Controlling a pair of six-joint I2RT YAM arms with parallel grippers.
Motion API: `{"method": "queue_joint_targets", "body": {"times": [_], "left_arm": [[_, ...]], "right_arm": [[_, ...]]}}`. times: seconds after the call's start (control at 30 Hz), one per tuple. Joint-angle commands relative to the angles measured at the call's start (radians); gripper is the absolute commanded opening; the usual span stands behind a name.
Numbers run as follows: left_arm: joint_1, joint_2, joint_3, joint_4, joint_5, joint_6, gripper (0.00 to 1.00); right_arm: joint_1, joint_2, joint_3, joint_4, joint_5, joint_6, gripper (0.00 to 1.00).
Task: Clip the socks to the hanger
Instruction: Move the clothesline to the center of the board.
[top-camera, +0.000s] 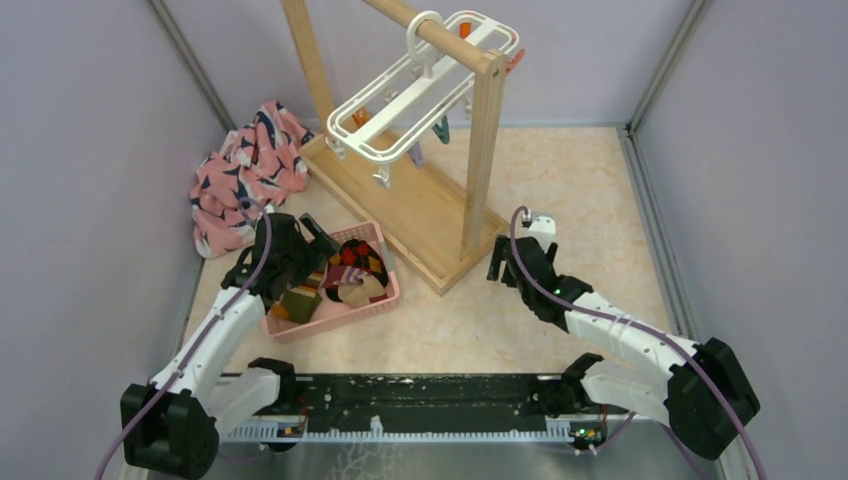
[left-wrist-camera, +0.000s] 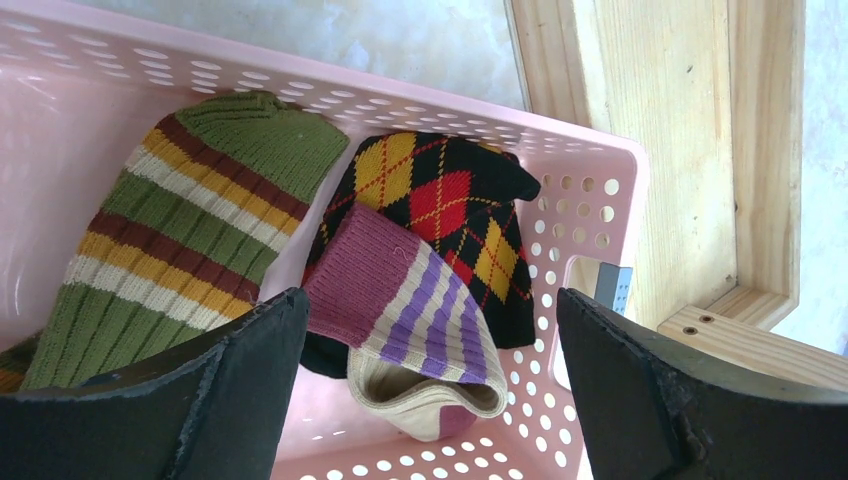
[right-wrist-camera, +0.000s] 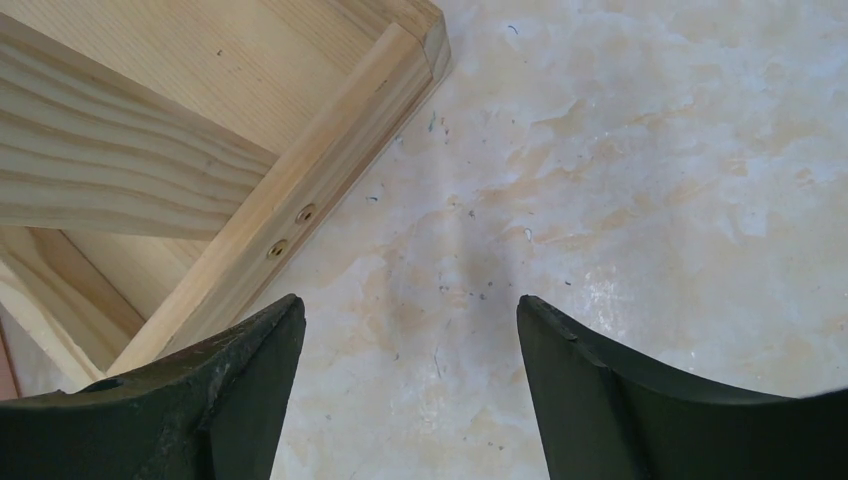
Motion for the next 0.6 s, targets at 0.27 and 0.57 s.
{"method": "queue_joint_targets", "body": {"times": [0.27,0.57], "left_arm": [[-0.002,-0.003,0.009,-0.012,-0.004,0.018,0.99],[-0.002,-0.009,0.001,-0.008,0.014,0.024,0.99]], "right_arm": [[-0.013,-0.022,0.063,0.024,-0.033,-0.008,0.79],[-0.204,0.077,0.198,-0.028,-0.212,-0.021,0.79]]}}
